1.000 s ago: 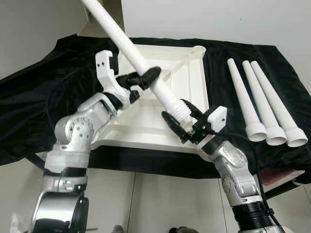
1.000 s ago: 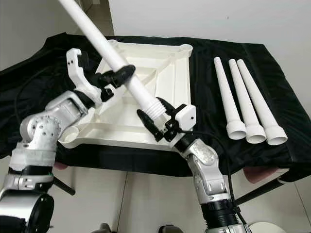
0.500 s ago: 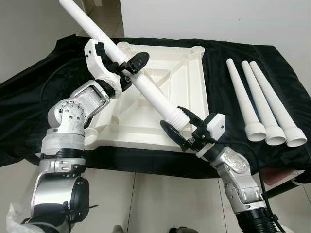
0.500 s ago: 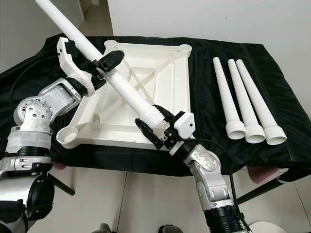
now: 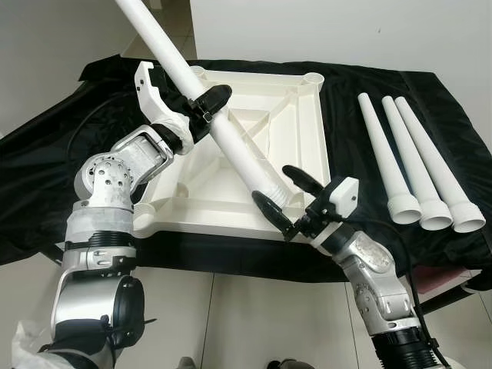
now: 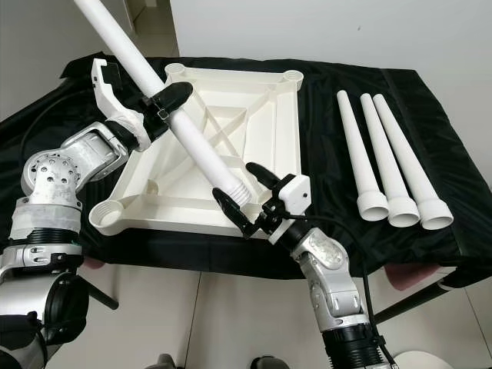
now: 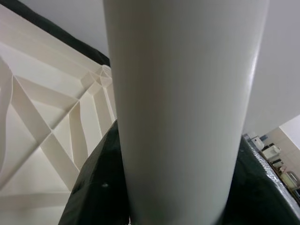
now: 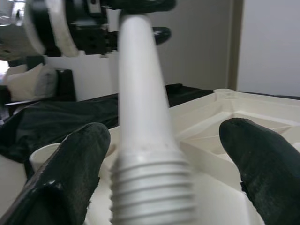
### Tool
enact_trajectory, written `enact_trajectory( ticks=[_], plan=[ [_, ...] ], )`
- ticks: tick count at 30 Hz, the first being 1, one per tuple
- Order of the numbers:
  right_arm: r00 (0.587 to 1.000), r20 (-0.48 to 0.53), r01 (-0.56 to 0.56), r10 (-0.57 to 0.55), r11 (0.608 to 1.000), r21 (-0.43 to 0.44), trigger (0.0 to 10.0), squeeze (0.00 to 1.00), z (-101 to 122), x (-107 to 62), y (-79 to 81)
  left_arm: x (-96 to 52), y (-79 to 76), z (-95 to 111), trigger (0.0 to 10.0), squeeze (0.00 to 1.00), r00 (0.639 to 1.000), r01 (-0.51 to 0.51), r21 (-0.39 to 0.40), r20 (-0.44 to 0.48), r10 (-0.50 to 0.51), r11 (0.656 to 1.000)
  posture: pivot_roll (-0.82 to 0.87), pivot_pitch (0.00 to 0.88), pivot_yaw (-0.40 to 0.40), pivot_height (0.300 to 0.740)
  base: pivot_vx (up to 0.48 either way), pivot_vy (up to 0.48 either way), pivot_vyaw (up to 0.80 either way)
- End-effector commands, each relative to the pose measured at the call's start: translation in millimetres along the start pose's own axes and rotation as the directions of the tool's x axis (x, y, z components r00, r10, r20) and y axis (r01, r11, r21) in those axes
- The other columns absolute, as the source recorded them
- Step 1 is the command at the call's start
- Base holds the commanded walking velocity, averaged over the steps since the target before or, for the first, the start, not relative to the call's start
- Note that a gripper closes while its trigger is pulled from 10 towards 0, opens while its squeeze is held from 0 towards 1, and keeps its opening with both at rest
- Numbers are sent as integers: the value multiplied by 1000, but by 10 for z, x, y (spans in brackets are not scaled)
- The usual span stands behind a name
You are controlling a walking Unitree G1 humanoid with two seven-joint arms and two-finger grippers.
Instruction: Building children table
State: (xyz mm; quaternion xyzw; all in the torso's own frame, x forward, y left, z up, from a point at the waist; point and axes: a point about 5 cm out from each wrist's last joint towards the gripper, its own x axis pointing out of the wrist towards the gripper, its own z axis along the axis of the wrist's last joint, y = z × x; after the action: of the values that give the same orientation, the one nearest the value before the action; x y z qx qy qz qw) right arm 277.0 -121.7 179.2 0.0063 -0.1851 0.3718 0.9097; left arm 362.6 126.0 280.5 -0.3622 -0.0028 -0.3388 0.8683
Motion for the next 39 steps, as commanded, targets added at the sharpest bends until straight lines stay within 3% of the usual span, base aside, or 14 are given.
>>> enact_trajectory(
  ticks=[1,2,8,9,10,13,16,19,21,25,26,30,34,39],
  plan=[
    [1000,5,15,-15,1000,10,10000,1000,4,14,-18,3,-15,76,0,0,1000,0,19,12,0,1000,-67,70,74,740,0,0,0],
    [999,3,35,-35,999,8,10000,1000,8,10,-44,6,-6,113,10000,0,1000,-19,41,23,18,999,-69,68,73,740,0,0,0],
    [997,-21,71,-71,997,8,10000,1000,6,26,-90,4,-21,190,10000,0,998,-34,73,60,29,997,-69,69,70,740,0,0,0],
    [996,-40,81,-81,997,2,10000,988,3,46,-100,2,-39,218,10000,0,997,-43,109,72,35,993,-68,66,67,740,0,0,0],
    [997,-54,60,-59,998,16,10000,0,18,95,-78,3,-103,239,10000,0,996,-47,181,85,32,982,-67,63,65,740,0,0,0],
    [995,-78,57,-57,998,0,10000,0,24,144,-71,5,-158,239,10000,0,995,-53,244,91,32,968,-66,59,64,740,0,0,0],
    [990,-133,31,-35,999,-33,10000,0,28,273,-66,35,-308,217,10000,0,991,-90,423,128,39,901,-61,49,58,740,0,0,0],
    [990,-133,31,-35,999,-33,10000,0,28,273,-66,35,-308,217,10000,0,991,-90,423,128,39,901,-61,49,58,740,0,0,0],
    [990,-142,4,-11,999,-49,10000,0,58,372,-51,55,-443,194,10000,0,988,-92,539,151,11,837,-56,41,56,740,0,0,0],
    [991,-137,-14,6,998,-62,10000,0,81,431,-36,73,-501,145,10000,0,991,-77,572,135,-1,817,-50,33,55,740,0,0,0],
    [991,-134,-28,19,997,-67,10000,0,95,484,-17,84,-546,104,10000,0,991,-69,606,130,-14,793,-47,29,55,740,0,0,0],
    [992,-116,-66,55,994,-92,10000,0,133,646,60,116,-658,-22,10000,0,993,-43,655,108,-37,754,-35,36,55,740,0,0,0],
    [992,-112,-72,61,993,-99,10000,0,137,677,76,121,-673,-42,10000,0,994,-40,657,105,-39,752,-35,34,55,740,0,0,0],
    [992,-116,-56,44,993,-105,10000,0,135,880,105,177,-788,-61,10000,0,991,-19,665,111,-73,747,-22,47,50,740,0,0,0]
  ],
)
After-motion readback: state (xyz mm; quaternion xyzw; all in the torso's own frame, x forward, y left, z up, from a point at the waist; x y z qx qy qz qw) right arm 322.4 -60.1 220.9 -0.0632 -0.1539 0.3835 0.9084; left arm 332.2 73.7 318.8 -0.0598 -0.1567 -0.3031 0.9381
